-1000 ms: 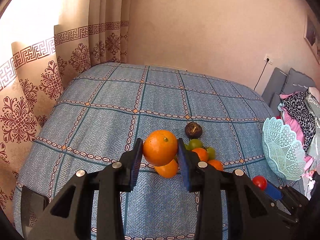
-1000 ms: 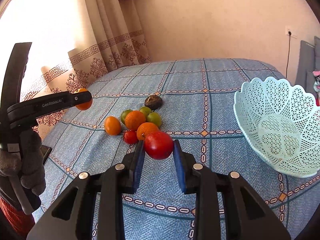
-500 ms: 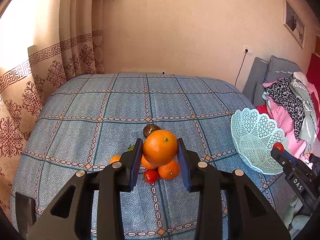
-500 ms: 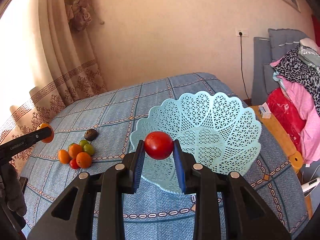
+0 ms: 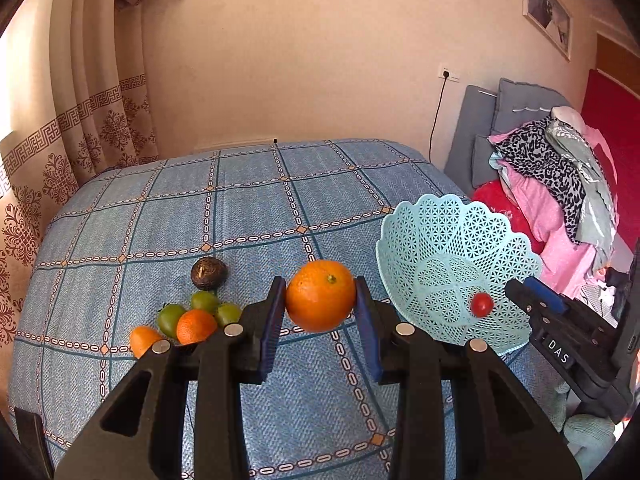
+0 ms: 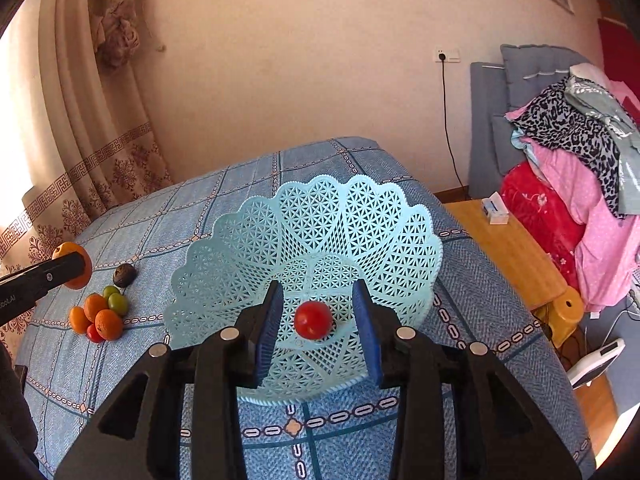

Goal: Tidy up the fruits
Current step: 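Carry the tomato into the basket and open the right tool while the left tool carries the orange, then lower the round orange into the basket and open the left tool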

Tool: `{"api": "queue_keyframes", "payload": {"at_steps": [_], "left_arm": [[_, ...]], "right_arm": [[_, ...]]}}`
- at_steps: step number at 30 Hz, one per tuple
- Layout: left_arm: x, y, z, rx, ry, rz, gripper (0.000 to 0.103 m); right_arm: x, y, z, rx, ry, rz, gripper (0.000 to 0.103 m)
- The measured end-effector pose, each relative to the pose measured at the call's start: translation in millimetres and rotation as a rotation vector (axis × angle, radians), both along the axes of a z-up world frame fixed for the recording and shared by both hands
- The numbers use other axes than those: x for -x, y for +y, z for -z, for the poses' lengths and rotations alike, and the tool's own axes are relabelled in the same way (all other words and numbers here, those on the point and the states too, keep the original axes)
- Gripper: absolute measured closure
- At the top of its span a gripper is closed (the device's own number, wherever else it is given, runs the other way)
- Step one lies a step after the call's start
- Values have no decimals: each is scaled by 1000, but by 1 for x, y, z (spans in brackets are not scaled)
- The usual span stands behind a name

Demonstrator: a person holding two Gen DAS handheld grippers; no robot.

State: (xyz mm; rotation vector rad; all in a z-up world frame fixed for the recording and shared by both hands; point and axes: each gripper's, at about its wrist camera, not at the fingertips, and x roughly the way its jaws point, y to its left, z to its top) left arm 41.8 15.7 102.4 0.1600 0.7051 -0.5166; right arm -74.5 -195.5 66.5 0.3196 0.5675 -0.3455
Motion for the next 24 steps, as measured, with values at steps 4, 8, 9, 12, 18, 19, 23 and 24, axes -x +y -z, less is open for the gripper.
{"api": "queue_keyframes", "payload": {"at_steps": [4,8,9,12,18,19,23,24], "left_arm": [[4,-19,3,-5,7,43,68],[6,-38,7,-11,16,88,68],[7,-43,9,-12,21,101,68],[8,-59,15,-13,46,140,68],[12,-86,28,-14,100,219,68],[13,-90,30,-14,109,231,68],[16,-103,35,-19,122,258,55],[18,-104,35,-21,112,255,36]], "right_arm": [[3,-7,-2,-5,-17,16,66],[7,-12,-5,1,-40,39,56],[8,-14,-7,3,-46,46,53],[11,-16,-9,7,-60,59,53],[14,-22,-11,-2,-74,81,51],[15,-24,-11,-6,-76,85,49],[17,-26,-12,-8,-82,96,48],[18,-27,-12,-8,-82,98,48]]}}
